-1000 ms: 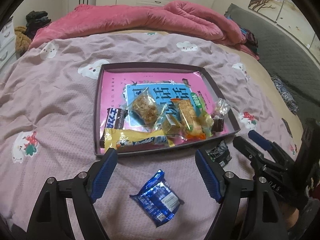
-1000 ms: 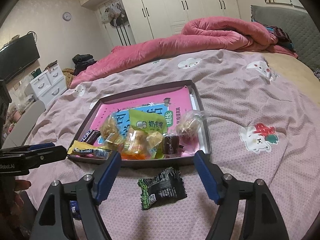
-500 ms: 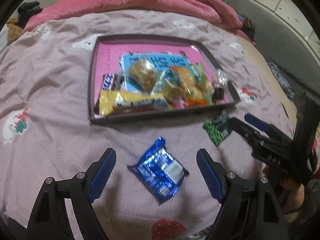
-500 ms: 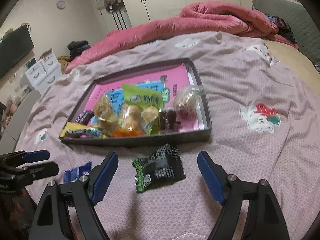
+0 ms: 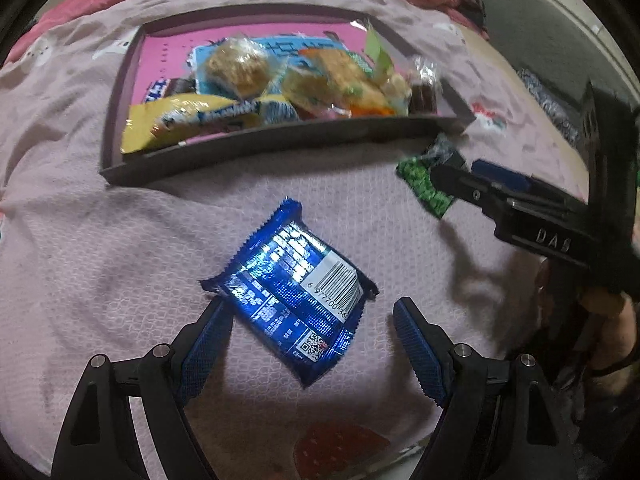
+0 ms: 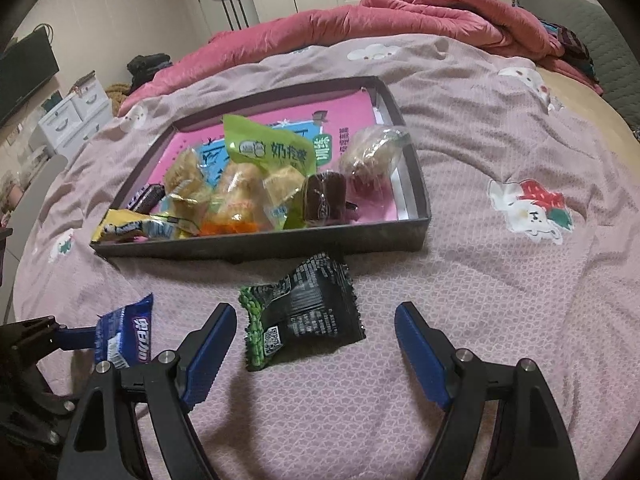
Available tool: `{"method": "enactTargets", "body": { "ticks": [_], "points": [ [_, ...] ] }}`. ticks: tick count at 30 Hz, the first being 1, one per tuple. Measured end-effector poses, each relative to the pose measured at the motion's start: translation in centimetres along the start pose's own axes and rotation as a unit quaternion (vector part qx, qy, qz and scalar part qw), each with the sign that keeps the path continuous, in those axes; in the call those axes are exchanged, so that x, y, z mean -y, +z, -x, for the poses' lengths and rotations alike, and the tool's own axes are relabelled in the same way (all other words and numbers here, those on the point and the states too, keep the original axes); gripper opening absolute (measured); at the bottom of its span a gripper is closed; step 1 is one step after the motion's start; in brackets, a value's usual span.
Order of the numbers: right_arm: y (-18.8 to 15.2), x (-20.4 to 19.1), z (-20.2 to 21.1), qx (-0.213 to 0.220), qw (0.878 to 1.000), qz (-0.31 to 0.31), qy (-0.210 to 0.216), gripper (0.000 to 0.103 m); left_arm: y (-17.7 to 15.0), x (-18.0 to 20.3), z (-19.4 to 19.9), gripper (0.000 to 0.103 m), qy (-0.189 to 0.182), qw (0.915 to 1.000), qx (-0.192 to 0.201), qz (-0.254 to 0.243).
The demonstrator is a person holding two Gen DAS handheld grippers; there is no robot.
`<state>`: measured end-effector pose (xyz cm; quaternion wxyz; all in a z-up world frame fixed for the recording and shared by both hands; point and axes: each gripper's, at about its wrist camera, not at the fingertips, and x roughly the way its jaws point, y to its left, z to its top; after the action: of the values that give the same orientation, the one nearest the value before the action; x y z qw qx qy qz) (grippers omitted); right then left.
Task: Organize snacks
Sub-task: 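Close the left gripper on the blue Oreo packet while the right grasps the black-green bag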
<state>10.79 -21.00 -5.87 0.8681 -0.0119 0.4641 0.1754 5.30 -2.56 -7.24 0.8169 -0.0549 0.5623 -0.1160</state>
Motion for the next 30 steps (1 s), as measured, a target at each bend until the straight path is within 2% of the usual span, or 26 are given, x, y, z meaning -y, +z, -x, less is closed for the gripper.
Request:
{"method": "enactTargets", "body": {
  "ticks": [5, 7, 9, 11, 13, 16, 18, 24, 30],
  "points": [
    [-0.1, -0.2, -0.9, -0.003, 1.0, 0.016, -0.007, 0.08, 0.0, 0.5, -0.9, 0.084, 0.015, 0.9997, 0.007, -0.017],
    [-0.1, -0.3, -1.2, -0.002, 1.0, 0.025, -0.008, 0.074, -0.1, 0.6, -1.0, 0.084, 0.02, 0.9995, 0.013, -0.02],
    [-0.2, -0.6, -1.6, -0.002, 0.999, 0.039, -0.003, 0.06, -0.1, 0.7, -1.0, 0.084, 0.021, 0.9994, 0.018, -0.02],
    [-0.1, -1.1, -1.6, -0.002, 0.999, 0.052, -0.003, 0.052, -0.1, 0.6, -1.0, 0.082, 0.021, 0.9994, 0.021, -0.015],
    [-0.2, -1.4, -1.4, -0.001, 0.998, 0.059, 0.003, 0.046, -0.3, 0.4, -0.6, 0.067, 0.027, 0.9992, 0.024, -0.014],
    [-0.2, -1.7, -0.9, 0.001, 0.998, 0.06, 0.017, 0.036, -0.3, 0.5, -0.4, 0.058, 0.026, 0.9992, 0.026, -0.015],
    [-0.2, -1.8, -0.5, 0.003, 0.998, 0.06, 0.029, 0.03, -0.3, 0.4, -0.1, 0.056, 0.017, 0.9994, 0.029, -0.012],
    [-0.1, -2.0, 1.1, 0.018, 0.997, 0.054, 0.046, 0.028, -0.2, 0.2, 1.4, 0.056, -0.001, 0.9989, 0.046, -0.004],
    [0.5, -2.0, 3.1, 0.054, 0.995, 0.044, 0.075, 0.028, 0.5, 0.4, 4.5, 0.056, -0.004, 0.9964, 0.085, -0.003]
  ]
}}
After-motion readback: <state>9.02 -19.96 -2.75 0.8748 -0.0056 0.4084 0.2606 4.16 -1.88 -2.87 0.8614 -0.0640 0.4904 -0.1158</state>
